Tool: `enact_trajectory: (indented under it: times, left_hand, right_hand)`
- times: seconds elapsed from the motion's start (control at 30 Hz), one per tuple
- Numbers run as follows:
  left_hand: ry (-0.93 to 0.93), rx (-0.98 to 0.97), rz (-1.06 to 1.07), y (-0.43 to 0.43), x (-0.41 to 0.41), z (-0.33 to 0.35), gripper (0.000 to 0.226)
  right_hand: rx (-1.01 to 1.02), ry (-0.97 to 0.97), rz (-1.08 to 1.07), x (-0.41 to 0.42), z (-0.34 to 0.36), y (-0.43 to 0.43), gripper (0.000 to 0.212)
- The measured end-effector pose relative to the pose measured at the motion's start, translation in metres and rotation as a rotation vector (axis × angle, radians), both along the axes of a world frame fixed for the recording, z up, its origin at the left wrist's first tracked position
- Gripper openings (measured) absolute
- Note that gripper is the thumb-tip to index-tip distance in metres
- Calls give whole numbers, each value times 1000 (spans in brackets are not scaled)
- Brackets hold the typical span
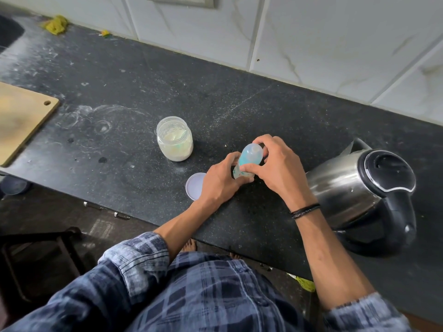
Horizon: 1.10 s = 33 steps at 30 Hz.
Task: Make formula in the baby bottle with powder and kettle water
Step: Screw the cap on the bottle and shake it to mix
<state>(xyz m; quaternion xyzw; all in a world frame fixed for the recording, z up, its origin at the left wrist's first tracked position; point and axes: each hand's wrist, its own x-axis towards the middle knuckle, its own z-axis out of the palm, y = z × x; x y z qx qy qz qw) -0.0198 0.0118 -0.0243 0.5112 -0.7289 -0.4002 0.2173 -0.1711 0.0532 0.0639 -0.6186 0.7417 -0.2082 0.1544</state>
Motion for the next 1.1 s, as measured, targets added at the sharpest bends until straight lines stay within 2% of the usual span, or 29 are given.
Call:
enact_trajectory:
  times: [0.13,0.37,0.5,0.6,0.8,1.0,1.1]
  left_hand:
    - [-4,-7,-1,0,0,0,72]
    - [4,0,15,1,0,0,71]
    - [-6,-7,11,1,0,1,69]
    - [-14,-14,5,1,0,0,69]
    - [-2,-11,9,1,0,0,70]
    - [1,-2,13,1,-1,2,69]
    - [-7,-7,18,1,-1,3,67]
  right_hand:
    - [15,-59,43,-4,1,1,68]
    - [-61,-73,-29,1,-3,2,52]
    - [-47,-28,-78,3,-6,2,64]
    - [-44,-100,-45,-1,-5,5,71]
    - [-44,-174,0,-1,-8,4,62]
    - [-60,-115,-28,3,-6,0,57]
    - [-53,-63,-19,5,-7,-3,63]
